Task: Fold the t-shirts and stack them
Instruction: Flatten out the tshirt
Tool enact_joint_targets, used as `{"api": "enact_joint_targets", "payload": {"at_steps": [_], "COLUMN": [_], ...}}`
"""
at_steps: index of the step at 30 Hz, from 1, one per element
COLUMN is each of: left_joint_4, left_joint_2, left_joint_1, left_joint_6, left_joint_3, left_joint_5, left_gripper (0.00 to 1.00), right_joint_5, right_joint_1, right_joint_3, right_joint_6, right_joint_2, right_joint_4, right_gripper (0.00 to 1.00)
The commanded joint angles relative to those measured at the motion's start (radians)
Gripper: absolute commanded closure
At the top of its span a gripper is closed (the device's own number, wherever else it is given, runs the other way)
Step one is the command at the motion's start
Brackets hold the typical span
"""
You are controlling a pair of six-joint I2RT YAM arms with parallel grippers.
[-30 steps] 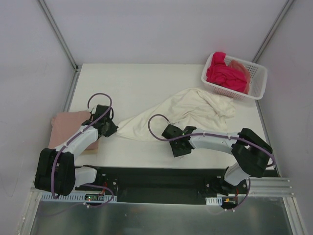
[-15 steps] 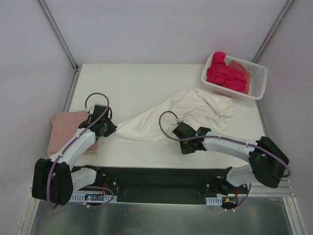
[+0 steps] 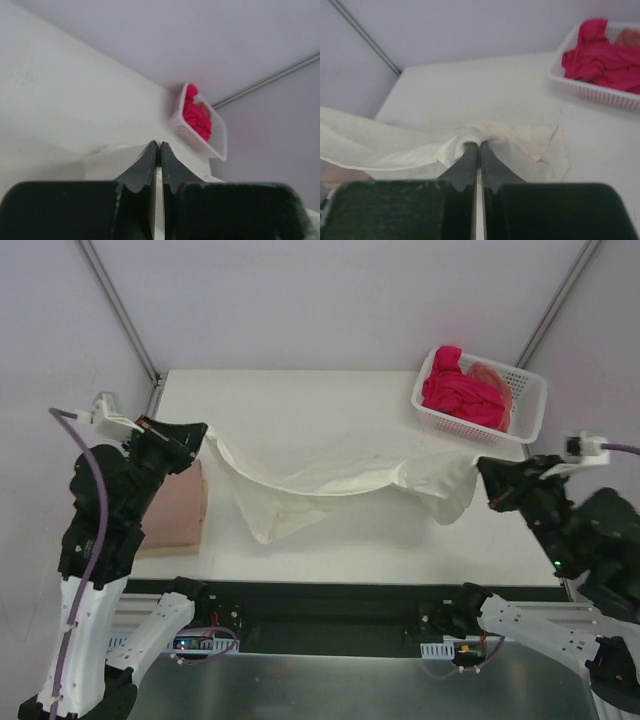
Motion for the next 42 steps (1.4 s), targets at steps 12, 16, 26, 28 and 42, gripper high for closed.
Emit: {"api": "enact_joint_targets", "payload": {"at_steps": [12,16,26,28,42], "left_joint_4": [-0.032,-0.044,-0.075,-0.073,0.046], "left_joint_2": [0.034,0.028,0.085,0.119,0.868], "left_joint_1": [-0.002,0.003,0.004,0.004,0.099], "left_joint_6": [0.031,0.022,0.131,0.163,0.199], "left_joint_3": [0.744,0.761,0.645,0.563,0.292], "left_joint_5": [0.339,0.342,0.022,-0.108,-0.435], "left_gripper": [1.0,1.0,1.0,1.0,1.0], "right_joint_5": [-0.583,-0.617,0.085,0.278,-0.32], "right_joint_1": [-0.004,-0.004,0.005,0.003,-0.566], "right_joint_3": [0.747,0.772,0.769,0.685,0.459], "right_joint_6": [-0.239,-0.228,-0.601,-0.732,-0.366], "right_joint_2": [0.073,0.07,0.277,0.343,1.059], "right_joint_4": [-0.053,0.009,0.183,0.376,0.417], "right_gripper": [1.0,1.0,1.0,1.0,1.0]}}
